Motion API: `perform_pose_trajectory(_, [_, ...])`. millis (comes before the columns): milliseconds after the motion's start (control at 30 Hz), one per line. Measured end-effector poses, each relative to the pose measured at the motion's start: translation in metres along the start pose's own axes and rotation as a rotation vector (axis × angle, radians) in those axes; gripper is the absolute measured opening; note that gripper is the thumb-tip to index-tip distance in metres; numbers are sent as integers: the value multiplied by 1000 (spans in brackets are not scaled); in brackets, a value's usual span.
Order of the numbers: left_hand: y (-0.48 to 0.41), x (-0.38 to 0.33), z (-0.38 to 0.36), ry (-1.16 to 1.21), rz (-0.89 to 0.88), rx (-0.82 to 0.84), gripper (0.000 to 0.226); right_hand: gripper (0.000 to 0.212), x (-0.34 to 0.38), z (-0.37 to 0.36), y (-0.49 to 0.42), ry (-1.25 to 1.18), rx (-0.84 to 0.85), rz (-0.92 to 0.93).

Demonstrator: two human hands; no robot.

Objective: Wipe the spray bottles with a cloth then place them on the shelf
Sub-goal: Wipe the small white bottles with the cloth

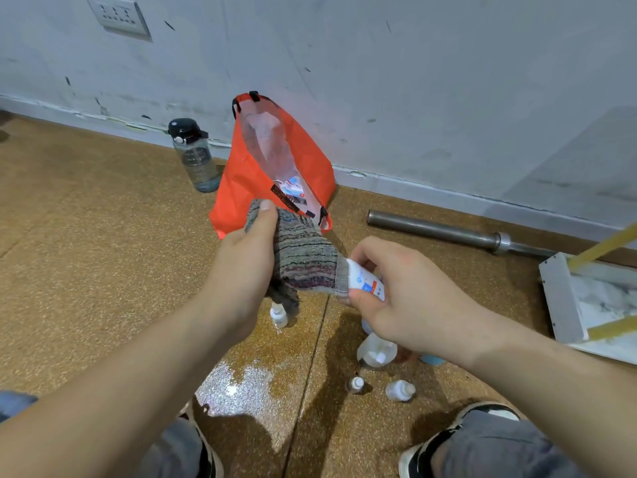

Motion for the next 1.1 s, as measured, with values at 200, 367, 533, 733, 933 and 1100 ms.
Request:
perform_pose_trajectory(200, [0,9,3,102,22,-36,59,28,-12,0,1,35,-22,-124])
perform_pose_trajectory(367, [-12,3,20,1,25,-51,58,36,-34,5,1,-56,-86,-282])
perform_pose_trajectory(533, [-8,30,-19,-173,90,168,67,29,-19,3,-1,-280,-122,-164])
perform_pose_trajectory(733, [7,64,-57,21,184,381,56,33,-19,-10,-2,-736,-90,-200])
perform_pose_trajectory(933, [17,61,-59,80,245,458,63,32,-17,-12,-2,-962,52,-199])
perform_pose_trajectory(1100, [20,62,-67,94,246,514,47,44,-29,7,-8,-816,-3,-217])
Point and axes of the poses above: each hand's wrist, its own y-axis away from the middle knuckle, its own z-axis out of the back of the hand, x = y × z, the point moved 9 cm from there along -y, towards the middle knuckle, and after that the axes turned 9 degrees about x, right-handed, at the moved point
